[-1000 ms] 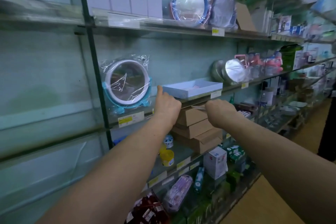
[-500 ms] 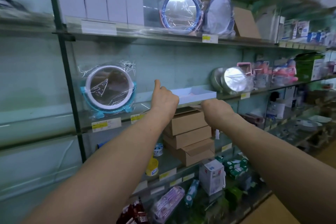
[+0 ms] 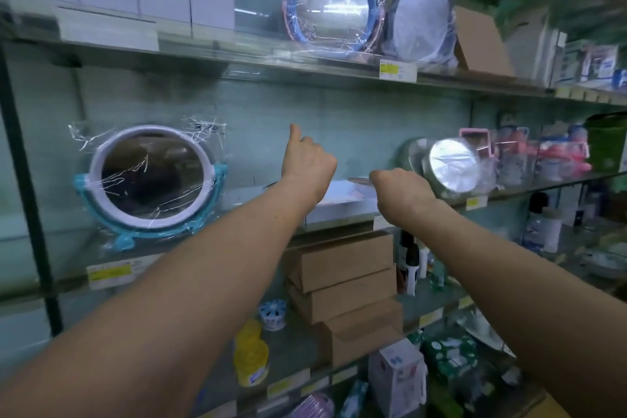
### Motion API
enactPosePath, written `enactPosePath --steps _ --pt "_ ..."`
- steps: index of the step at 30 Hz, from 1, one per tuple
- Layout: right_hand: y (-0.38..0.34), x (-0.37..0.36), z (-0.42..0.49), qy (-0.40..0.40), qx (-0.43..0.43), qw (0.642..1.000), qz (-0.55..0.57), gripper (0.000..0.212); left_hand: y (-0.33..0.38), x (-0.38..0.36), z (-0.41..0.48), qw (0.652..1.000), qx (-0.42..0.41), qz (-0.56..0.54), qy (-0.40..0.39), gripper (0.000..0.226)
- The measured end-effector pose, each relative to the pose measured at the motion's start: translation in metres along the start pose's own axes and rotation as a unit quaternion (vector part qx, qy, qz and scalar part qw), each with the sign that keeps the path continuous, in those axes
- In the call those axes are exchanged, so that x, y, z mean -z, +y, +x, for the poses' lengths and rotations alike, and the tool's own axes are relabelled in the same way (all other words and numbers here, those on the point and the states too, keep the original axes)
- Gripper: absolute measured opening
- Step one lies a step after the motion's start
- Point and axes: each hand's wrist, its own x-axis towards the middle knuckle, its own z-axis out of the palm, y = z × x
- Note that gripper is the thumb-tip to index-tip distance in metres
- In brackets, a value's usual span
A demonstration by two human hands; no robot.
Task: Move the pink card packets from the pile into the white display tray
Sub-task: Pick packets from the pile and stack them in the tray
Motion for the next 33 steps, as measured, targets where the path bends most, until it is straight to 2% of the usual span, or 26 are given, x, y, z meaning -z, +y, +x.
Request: enactPosePath --steps 8,14,21,29,31,33 --pt "0.026 -0.044 0.075 0.027 0.023 0.999 -0.006 0.035 0.01 -0.04 0.063 1.0 0.007 0.001 0.026 0.02" --pt "0.035 -0.078 0.116 0.034 0.034 0.999 0.018 0.035 0.013 -0.069 0.095 1.0 0.022 0.001 0.003 0.02" --pt "0.045 -0.108 0.155 0.04 0.092 0.994 0.054 0.037 0.02 -0.092 0.121 0.997 0.071 0.01 -0.031 0.03" --pt "0.074 -0.127 0.192 0.06 0.16 0.978 0.115 0.034 0.035 -0.097 0.146 0.99 0.128 0.018 -0.065 0.017" --pt "0.08 -0.133 0.198 0.053 0.173 0.972 0.149 0.03 0.035 -0.096 0.144 0.984 0.167 -0.016 -0.068 0.011" --pt "0.083 -0.139 0.204 0.039 0.184 0.962 0.199 0.027 0.032 -0.096 0.138 0.962 0.236 -0.121 -0.063 0.01"
